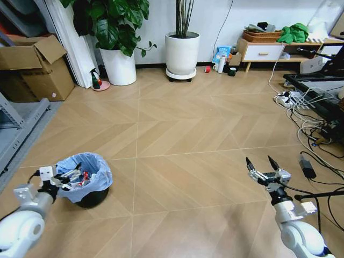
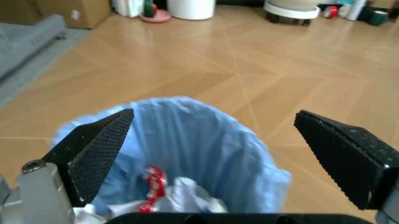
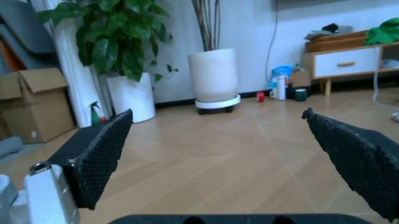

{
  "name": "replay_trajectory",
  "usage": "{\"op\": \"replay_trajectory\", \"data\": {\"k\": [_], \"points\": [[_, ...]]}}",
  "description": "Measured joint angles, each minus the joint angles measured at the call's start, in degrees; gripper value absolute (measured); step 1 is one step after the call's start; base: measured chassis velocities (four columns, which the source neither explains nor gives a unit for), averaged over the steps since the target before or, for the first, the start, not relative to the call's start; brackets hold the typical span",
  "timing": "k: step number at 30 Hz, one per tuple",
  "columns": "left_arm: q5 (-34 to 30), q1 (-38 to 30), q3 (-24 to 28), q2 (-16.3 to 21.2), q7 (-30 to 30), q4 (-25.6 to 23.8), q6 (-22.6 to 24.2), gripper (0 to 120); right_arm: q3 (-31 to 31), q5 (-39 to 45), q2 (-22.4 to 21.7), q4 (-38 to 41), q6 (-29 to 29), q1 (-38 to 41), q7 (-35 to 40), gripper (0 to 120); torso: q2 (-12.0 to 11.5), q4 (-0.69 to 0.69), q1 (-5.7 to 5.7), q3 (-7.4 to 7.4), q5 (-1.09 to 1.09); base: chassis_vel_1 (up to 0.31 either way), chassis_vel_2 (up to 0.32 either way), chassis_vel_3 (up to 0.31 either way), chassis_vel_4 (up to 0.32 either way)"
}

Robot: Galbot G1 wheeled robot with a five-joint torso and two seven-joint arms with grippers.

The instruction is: Pick up the trash bin and place the garbage on the floor into it.

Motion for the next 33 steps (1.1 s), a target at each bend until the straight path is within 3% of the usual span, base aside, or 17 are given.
{"op": "replay_trajectory", "data": {"k": [4, 33], "points": [[1.7, -0.1, 1.1, -1.2, 0.8, 0.0, 0.3, 100, -1.3, -1.3, 1.5, -1.6, 0.2, 1.4, -1.1, 100, 0.0, 0.01, 0.0, 0.0, 0.02, 0.0, 0.0, 0.0, 0.0], [1.5, -0.3, 1.3, -1.1, 0.7, 0.3, 0.7, 100, -1.2, -1.6, 1.6, -1.7, 0.3, 1.2, -1.3, 100, 0.0, 0.01, 0.0, 0.0, 0.0, 0.0, 0.0, 0.0, 0.0]]}}
